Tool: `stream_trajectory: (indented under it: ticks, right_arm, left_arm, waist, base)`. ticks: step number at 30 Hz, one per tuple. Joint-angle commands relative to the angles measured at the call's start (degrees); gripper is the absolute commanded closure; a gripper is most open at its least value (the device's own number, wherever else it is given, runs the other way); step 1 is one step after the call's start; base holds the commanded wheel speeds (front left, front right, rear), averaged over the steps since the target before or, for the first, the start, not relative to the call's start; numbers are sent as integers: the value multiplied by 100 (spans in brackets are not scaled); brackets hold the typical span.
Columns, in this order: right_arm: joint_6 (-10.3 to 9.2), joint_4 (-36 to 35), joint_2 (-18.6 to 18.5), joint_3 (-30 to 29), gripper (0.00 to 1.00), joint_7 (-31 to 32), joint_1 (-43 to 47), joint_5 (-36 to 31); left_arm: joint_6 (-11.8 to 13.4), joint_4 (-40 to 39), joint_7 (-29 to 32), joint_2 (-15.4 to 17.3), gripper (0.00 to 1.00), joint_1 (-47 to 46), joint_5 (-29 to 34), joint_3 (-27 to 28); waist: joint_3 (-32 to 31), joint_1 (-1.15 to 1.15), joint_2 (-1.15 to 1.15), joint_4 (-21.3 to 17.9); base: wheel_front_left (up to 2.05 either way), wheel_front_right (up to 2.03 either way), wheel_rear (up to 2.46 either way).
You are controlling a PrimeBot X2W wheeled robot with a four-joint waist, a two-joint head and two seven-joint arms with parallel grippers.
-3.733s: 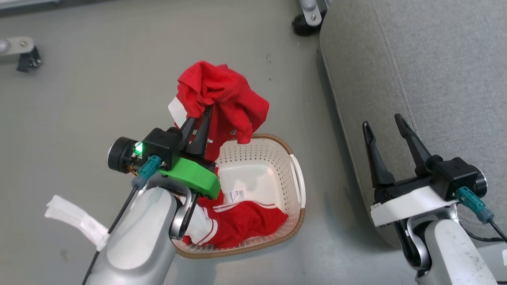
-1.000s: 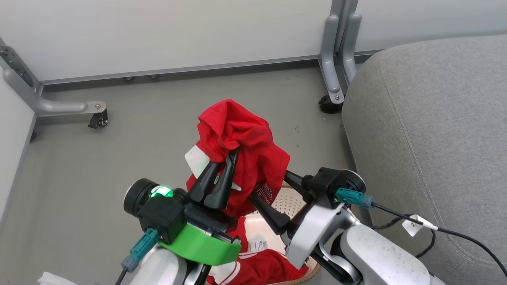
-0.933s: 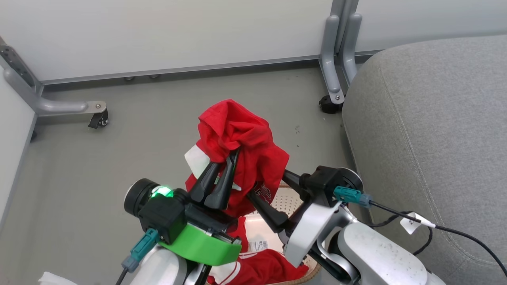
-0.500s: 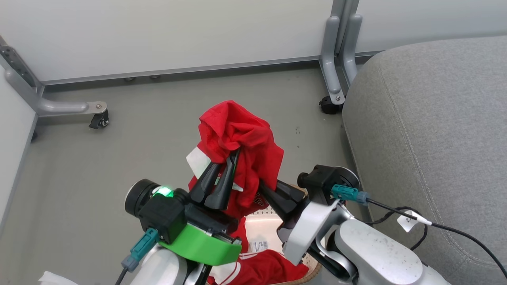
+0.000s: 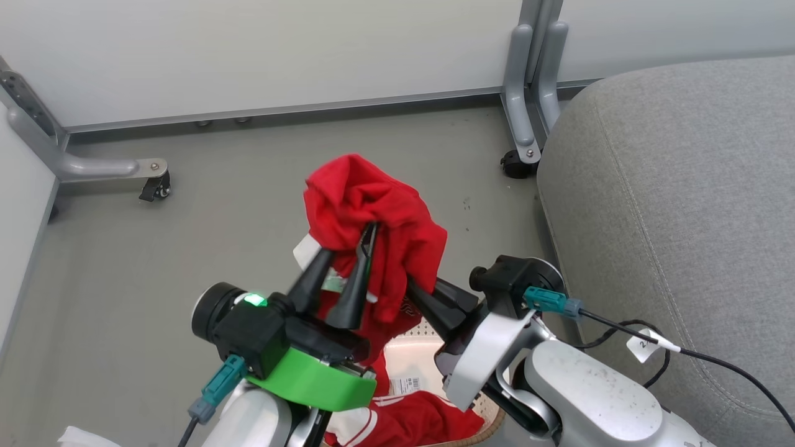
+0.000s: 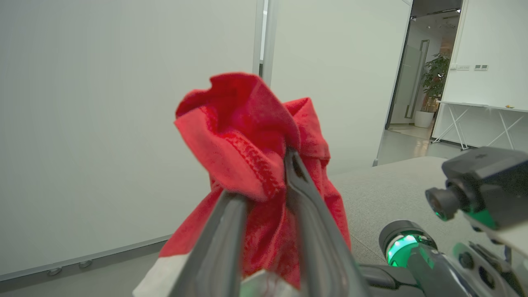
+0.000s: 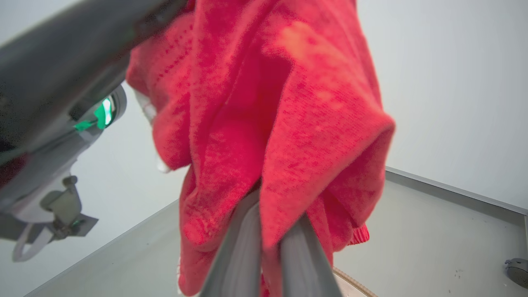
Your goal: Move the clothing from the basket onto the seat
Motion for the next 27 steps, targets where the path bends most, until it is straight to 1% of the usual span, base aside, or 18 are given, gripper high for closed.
stream_trajectory:
  ticks: [1,5,8,15,22,27]
  right_arm:
    - [0,-14,-19,-30,100,-70,-80,0]
    - [0,8,-16,-142,100,-148,-130,-92]
    - [0,42,-19,-224,100,-173,-143,-161]
    - [0,128,-43,-356,100,-180,-171,-272]
    - [0,235,-38,-448,100,-178,-142,-329]
    - [0,335,-45,-521,100,-184,-101,-350]
  left_arm:
    - [63,-20,0,53,0,-47,47,41]
    - [132,-117,59,116,0,48,75,44]
    - [158,-158,170,264,0,142,142,39]
    - [27,-231,535,524,0,376,231,-253]
    - [-66,-227,765,610,0,612,187,-530]
    - [-59,-198,832,606,0,730,181,-668]
  waist:
    - [3,0,0,0]
    - [1,0,0,-1]
    - [9,0,0,26]
    - [34,0,0,103]
    - [10,0,0,134]
    - [-5,0,0,159]
  base:
    - [0,0,0]
    - [0,0,0]
    - [0,0,0]
    - [0,0,0]
    - [0,0,0]
    - [0,0,0]
